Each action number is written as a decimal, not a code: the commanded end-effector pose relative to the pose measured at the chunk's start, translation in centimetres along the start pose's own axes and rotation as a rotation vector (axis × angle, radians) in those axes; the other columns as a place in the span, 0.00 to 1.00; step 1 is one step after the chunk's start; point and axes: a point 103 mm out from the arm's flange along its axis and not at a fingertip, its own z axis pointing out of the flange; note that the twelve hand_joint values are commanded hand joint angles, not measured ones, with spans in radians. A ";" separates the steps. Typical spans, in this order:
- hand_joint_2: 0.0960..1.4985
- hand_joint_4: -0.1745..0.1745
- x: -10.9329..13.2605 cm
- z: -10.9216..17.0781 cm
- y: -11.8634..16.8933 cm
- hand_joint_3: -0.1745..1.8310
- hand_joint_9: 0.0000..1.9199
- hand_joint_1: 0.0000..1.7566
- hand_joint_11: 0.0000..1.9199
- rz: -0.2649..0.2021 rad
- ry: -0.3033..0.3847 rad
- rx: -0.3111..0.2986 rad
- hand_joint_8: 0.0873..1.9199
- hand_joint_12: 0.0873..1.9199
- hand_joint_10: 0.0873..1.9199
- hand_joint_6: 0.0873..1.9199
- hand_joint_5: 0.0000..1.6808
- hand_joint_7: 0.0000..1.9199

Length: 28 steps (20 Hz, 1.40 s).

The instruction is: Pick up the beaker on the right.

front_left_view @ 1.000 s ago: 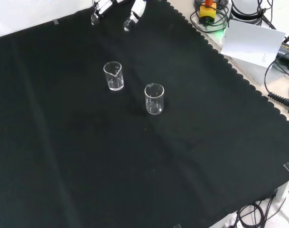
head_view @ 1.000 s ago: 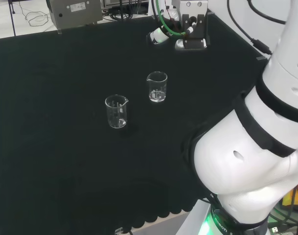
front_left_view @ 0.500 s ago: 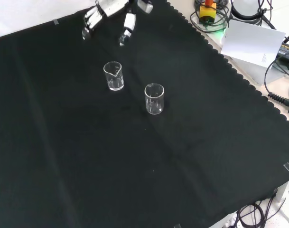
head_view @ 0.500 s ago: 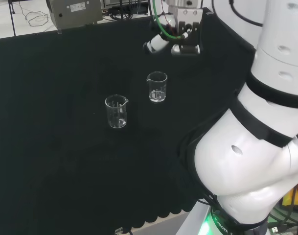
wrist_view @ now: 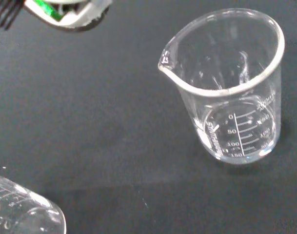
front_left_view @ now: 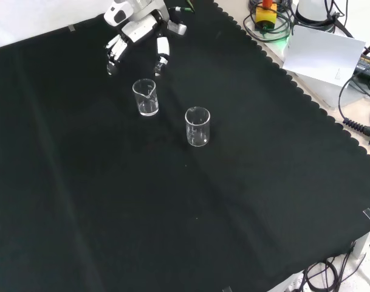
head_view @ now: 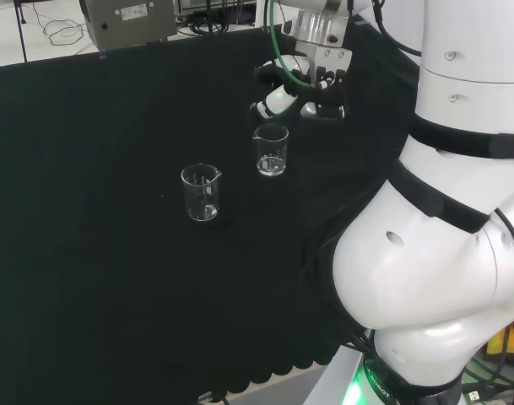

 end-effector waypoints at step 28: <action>0.28 0.39 -6.4 7.6 1.5 0.41 0.18 0.49 0.00 -0.206 0.253 -0.034 0.32 0.70 0.32 0.00 0.26 0.12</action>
